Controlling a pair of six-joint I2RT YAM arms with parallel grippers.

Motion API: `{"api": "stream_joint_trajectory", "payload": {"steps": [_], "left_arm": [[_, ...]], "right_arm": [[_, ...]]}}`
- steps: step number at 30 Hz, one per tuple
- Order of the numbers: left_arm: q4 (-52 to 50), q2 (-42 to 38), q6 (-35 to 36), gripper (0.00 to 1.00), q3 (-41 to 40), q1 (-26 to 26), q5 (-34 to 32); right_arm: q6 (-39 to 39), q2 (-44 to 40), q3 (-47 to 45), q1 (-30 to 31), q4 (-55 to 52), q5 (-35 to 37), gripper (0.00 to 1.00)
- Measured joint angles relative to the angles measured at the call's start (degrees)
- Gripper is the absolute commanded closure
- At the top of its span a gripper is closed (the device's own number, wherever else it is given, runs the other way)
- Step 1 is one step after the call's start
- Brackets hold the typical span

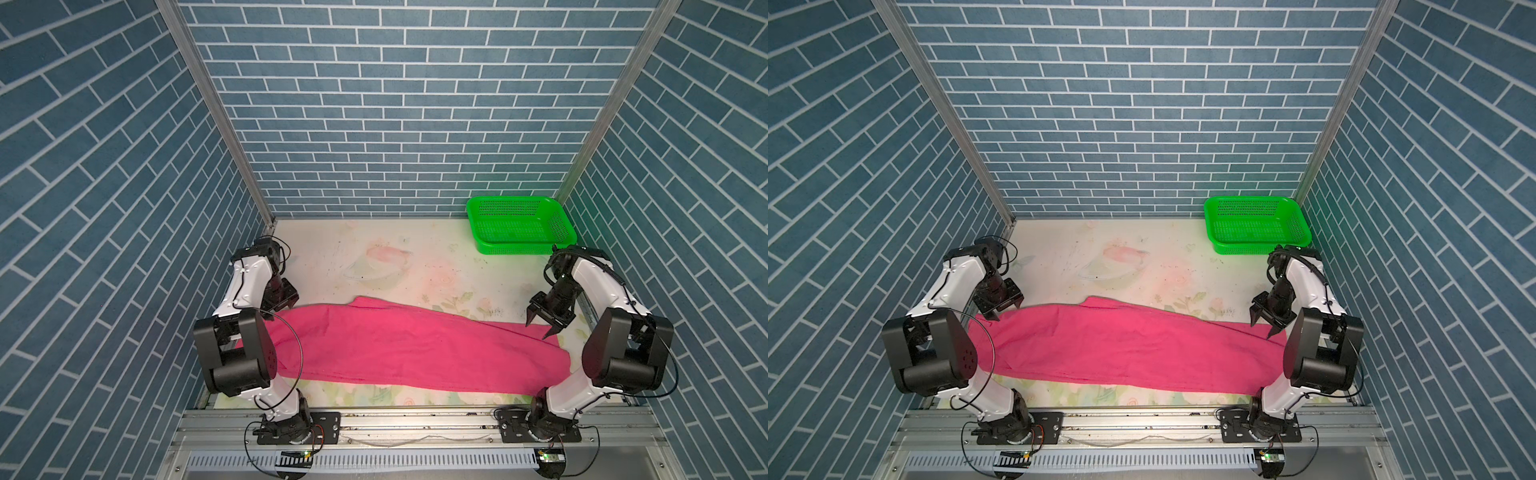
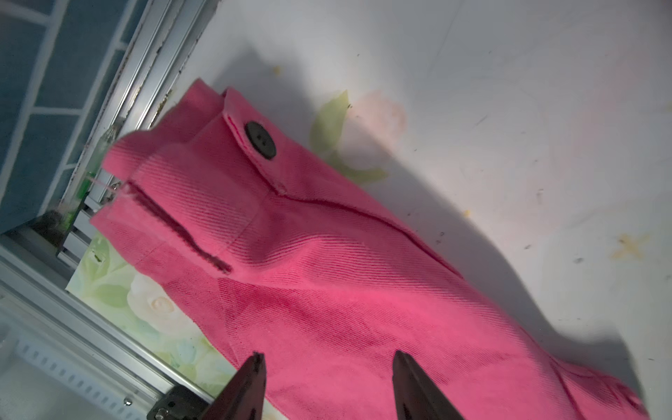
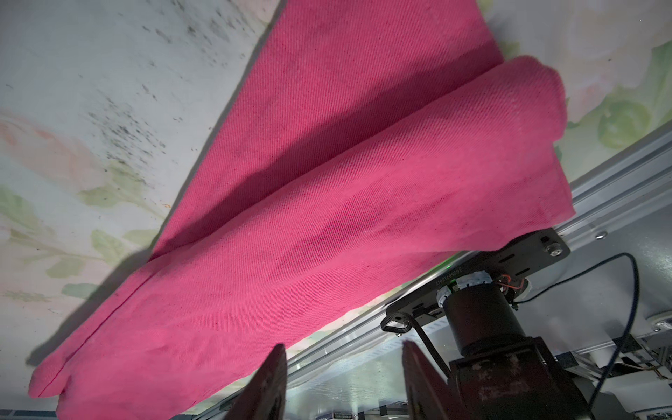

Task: Roll up the long pants
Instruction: Move the long pant to the center of the board.

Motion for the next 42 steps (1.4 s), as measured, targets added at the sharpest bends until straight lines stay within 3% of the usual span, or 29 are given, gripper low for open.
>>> {"api": "stream_joint_trajectory", "payload": {"steps": [6,18,30,36,42], "left_arm": [[2.0,1.6,-0.6,0.38,0.1,-0.4,-1.3],[10.8,11.9,-0.7,0.38,-0.7,-0.4,-3.7],[20.6,10.7,0.7,0.39,-9.3,-0.7,-5.8],[21.1,10.7,3.3,0.37,-9.0,0.3,-5.4],[20.9,12.7,6.4,0.37,-5.4,4.6,-8.4]], "right_arm": [[-0.2,0.0,0.0,0.0,0.1,0.1,0.48],[-1.7,0.1,2.6,0.0,-1.1,0.8,0.48],[-1.6,0.1,2.9,0.0,-1.9,1.1,0.48],[-1.6,0.1,3.2,0.0,-1.9,0.5,0.48],[-1.6,0.1,3.6,0.3,-1.9,0.1,0.48]]}}
